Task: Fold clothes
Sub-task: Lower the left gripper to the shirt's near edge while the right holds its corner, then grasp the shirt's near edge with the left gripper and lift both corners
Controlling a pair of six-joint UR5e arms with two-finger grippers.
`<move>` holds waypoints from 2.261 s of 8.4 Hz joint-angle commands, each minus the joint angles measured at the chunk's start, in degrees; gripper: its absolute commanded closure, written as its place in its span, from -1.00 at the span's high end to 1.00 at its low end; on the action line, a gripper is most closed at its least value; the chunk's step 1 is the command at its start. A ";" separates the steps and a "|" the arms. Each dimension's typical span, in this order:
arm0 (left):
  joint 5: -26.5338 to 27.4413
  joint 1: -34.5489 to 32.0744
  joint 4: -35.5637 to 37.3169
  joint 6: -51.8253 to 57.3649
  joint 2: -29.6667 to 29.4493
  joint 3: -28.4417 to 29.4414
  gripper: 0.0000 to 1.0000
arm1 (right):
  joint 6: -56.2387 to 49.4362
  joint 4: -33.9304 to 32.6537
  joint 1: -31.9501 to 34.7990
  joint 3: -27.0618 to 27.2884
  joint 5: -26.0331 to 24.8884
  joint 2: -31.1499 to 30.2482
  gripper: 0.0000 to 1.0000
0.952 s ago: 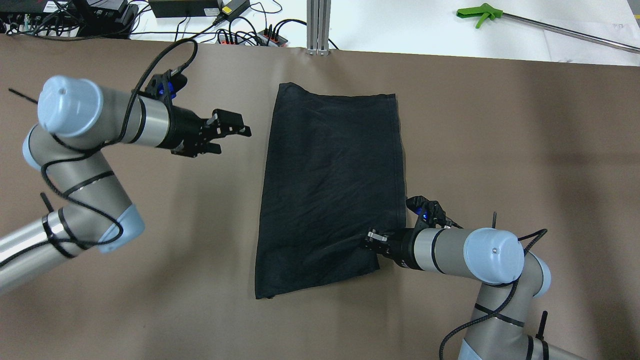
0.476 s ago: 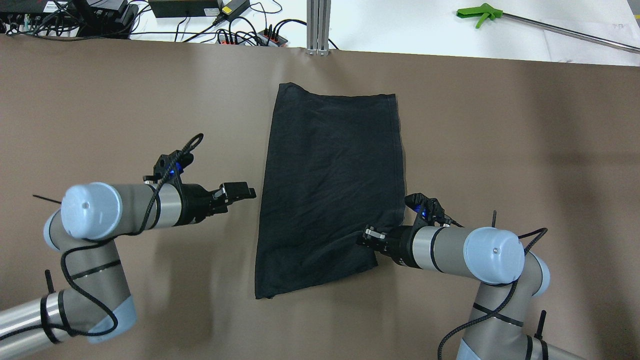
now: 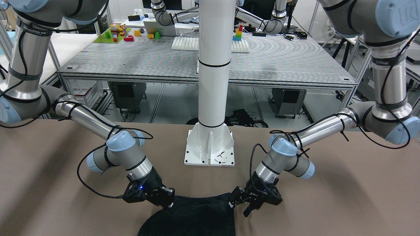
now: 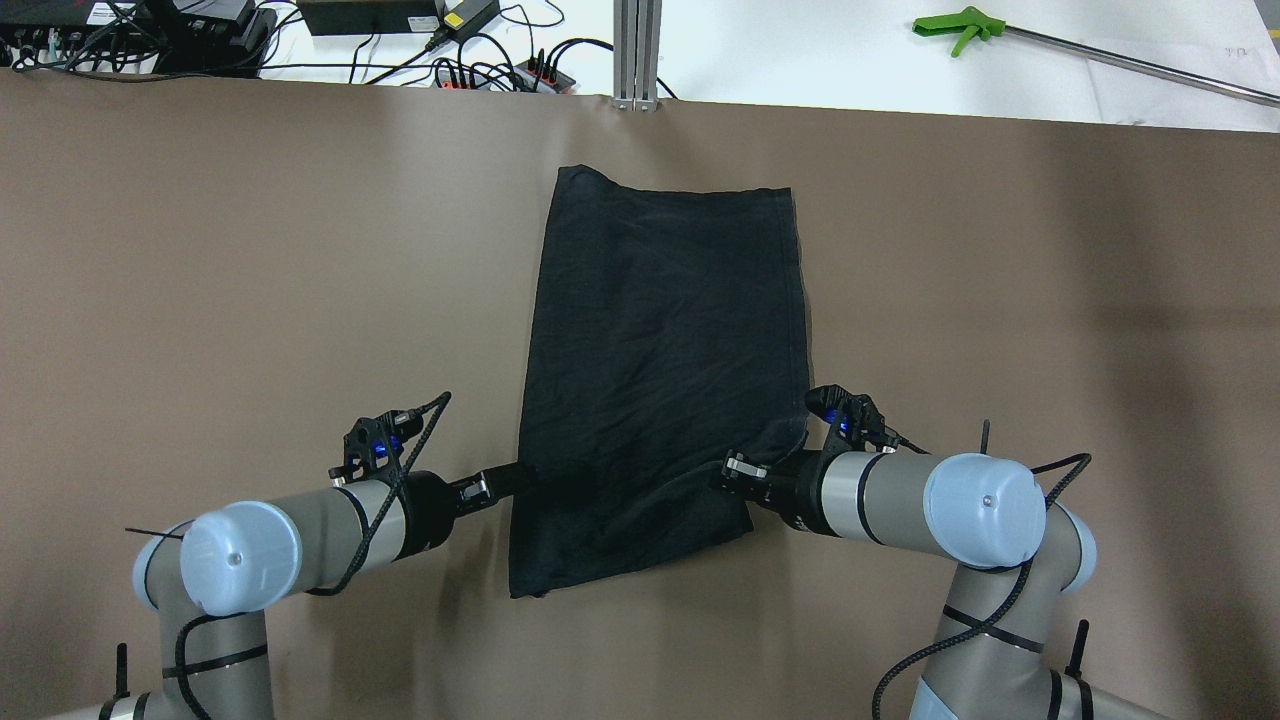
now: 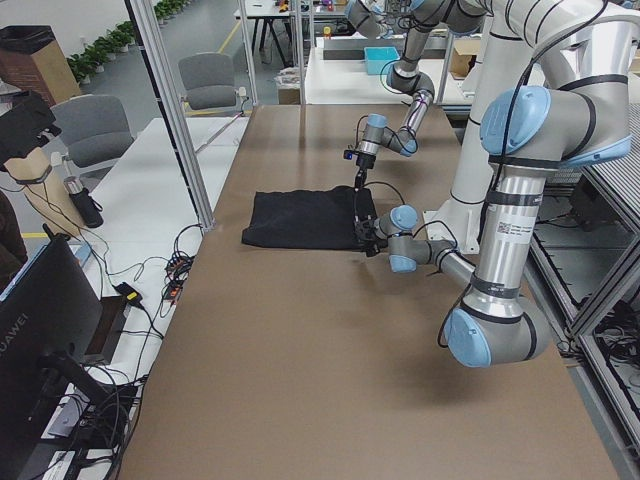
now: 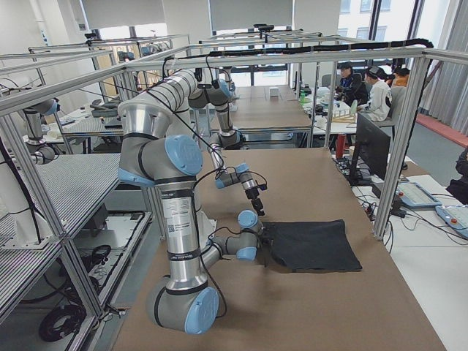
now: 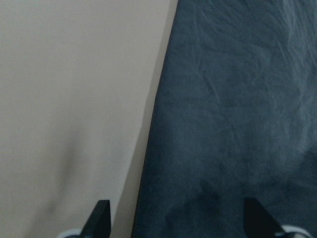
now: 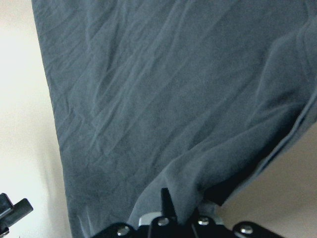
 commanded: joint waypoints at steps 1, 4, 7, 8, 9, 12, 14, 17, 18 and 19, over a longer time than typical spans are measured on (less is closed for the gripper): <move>5.15 5.86 0.11 -1.04 0.05 -0.38 0.89 | -0.50 -0.01 0.06 -0.01 -0.02 0.02 -1.00; 8.67 9.03 0.11 -1.48 0.13 -0.29 0.89 | -0.50 -0.01 -0.11 0.08 -1.59 -0.07 -1.00; 10.24 9.21 0.03 -1.48 1.01 -0.73 0.32 | -0.50 -0.01 -0.37 0.17 -2.04 -0.24 -1.00; 13.82 11.56 0.11 -1.48 1.10 -0.65 0.01 | -0.41 -0.01 -0.38 0.17 -2.04 -0.33 -1.00; 14.29 12.19 0.11 -1.48 0.93 -0.73 -0.14 | -0.41 -0.01 -0.38 0.17 -2.04 -0.33 -1.00; 14.12 12.29 0.11 -1.39 0.22 -1.08 -1.00 | -0.50 -0.01 -0.29 0.61 -1.96 -0.24 -1.00; 13.25 12.02 0.29 -1.48 1.36 -5.63 -1.00 | -0.50 -0.01 -0.29 1.22 -1.61 -0.42 -1.00; 8.76 11.58 0.03 -0.43 9.95 -17.83 -1.00 | -0.41 -0.71 -1.16 6.04 -0.90 -3.30 -1.00; 9.02 11.58 0.11 -0.34 9.80 -18.91 -1.00 | -0.06 -0.71 -3.69 9.89 -1.08 -5.67 -1.00; 9.20 11.76 0.11 0.01 9.37 -19.10 -1.00 | 0.73 -0.71 -6.33 13.06 -1.69 -7.87 -1.00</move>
